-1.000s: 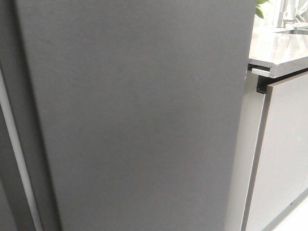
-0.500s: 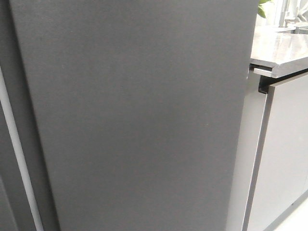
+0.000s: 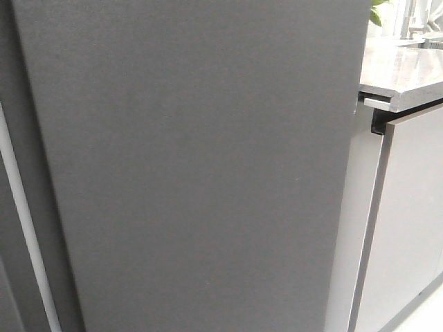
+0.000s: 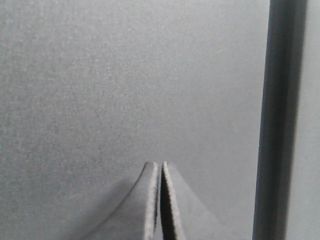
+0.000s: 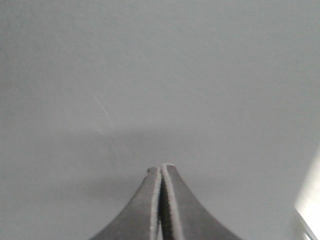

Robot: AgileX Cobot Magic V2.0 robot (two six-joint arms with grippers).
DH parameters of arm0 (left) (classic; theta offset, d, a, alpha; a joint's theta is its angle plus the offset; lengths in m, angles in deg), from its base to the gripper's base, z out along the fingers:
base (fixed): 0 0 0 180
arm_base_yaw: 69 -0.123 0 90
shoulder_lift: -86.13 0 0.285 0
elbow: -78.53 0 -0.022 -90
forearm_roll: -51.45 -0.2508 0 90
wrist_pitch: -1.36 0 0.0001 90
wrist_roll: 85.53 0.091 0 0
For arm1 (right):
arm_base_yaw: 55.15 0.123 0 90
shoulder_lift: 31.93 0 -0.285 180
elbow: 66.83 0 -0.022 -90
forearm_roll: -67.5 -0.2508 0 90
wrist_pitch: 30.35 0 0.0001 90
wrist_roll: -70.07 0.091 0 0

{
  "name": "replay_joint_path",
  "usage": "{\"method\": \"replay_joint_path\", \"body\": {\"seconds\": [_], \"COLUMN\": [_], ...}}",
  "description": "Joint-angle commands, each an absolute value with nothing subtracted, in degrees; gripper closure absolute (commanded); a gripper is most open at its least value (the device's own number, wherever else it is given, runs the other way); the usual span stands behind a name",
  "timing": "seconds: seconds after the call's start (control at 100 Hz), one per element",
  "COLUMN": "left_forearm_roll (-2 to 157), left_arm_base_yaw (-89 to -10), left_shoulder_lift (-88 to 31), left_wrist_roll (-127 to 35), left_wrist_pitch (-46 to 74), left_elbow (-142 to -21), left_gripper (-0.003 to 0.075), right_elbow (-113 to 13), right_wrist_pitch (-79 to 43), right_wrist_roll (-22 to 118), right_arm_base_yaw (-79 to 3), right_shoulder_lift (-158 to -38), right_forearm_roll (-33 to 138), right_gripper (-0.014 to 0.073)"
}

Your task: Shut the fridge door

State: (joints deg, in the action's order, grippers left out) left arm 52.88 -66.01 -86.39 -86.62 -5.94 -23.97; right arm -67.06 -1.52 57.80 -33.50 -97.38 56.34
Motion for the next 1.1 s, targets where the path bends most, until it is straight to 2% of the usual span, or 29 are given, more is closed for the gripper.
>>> {"method": "replay_joint_path", "body": {"seconds": [0.0,0.28,0.55,1.09], "left_forearm_roll": [53.17,53.17,53.17,53.17], "left_arm_base_yaw": [-66.34,-66.34,-66.34,-66.34], "left_shoulder_lift": [-86.98,-86.98,-86.98,-86.98], "left_wrist_roll": [-86.87,-86.87,-86.87,-86.87], "left_wrist_pitch": [-10.10,-10.10,-10.10,-10.10], "left_elbow": [-21.96,-21.96,-21.96,-21.96], "left_gripper": [0.0740,0.0740,0.0740,0.0740], "right_elbow": [-63.40,-47.02,-34.10,-30.50], "right_wrist_pitch": [-5.46,-6.40,-10.39,-8.83], "right_wrist_roll": [59.28,64.06,65.43,65.43], "right_arm_base_yaw": [-35.37,-38.40,-40.93,-40.96], "right_shoulder_lift": [-91.38,-76.33,-67.77,-66.40], "right_forearm_roll": [56.39,56.45,56.45,56.45], "right_gripper": [0.0638,0.0638,0.0638,0.0638]}}
